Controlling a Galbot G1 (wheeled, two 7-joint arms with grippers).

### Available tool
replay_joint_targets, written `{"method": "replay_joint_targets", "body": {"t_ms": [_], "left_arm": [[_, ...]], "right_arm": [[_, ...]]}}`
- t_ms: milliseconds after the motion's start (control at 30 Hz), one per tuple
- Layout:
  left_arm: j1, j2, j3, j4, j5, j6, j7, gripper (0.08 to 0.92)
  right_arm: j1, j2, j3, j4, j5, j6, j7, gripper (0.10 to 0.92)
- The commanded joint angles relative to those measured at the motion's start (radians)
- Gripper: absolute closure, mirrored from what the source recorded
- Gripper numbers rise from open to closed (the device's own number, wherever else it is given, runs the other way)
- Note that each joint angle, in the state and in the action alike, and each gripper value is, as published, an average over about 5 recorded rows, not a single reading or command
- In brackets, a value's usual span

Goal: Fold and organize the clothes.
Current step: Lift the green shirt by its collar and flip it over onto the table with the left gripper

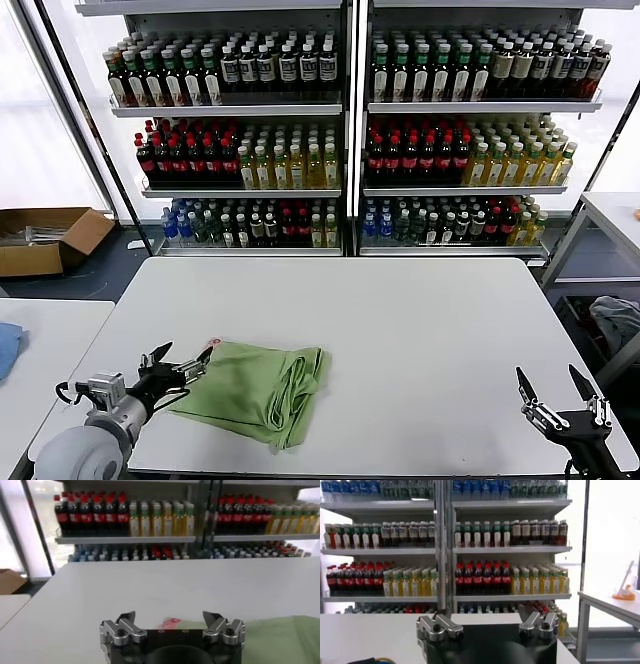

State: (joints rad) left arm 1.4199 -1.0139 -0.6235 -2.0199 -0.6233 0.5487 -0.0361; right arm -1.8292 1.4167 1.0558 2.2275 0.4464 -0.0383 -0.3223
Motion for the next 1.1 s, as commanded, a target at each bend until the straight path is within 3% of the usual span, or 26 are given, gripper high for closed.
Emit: {"method": "replay_joint_targets", "body": {"t_ms": [33, 333, 800, 900, 1100], "left_arm": [[-0.034, -0.048, 0.038, 0.094, 0.023, 0.0, -0.014, 0.177], [0.001, -0.165, 0.077, 0.078, 0.142, 0.002, -0.026, 0.177], [0.023, -0.202, 0.088, 0.045, 0.147, -0.006, -0.017, 0.178], [0.027, -0.2, 0.085, 0.047, 0.146, -0.018, -0.012, 0.216], [0.039, -0.202, 0.076, 0.047, 0.143, -0.048, -0.005, 0.381]], "right_arm": [[-0.003, 0.0, 0.001, 0.002, 0.0, 0.002, 0.0, 0.203], [-0.035, 0.036, 0.001, 0.02, 0.017, 0.01, -0.002, 0.203], [-0.05, 0.055, 0.001, 0.047, 0.016, 0.016, -0.001, 0.203], [-0.054, 0.057, 0.004, 0.049, 0.017, 0.02, -0.002, 0.203], [-0.054, 0.061, 0.006, 0.048, 0.016, 0.026, -0.002, 0.203]]}}
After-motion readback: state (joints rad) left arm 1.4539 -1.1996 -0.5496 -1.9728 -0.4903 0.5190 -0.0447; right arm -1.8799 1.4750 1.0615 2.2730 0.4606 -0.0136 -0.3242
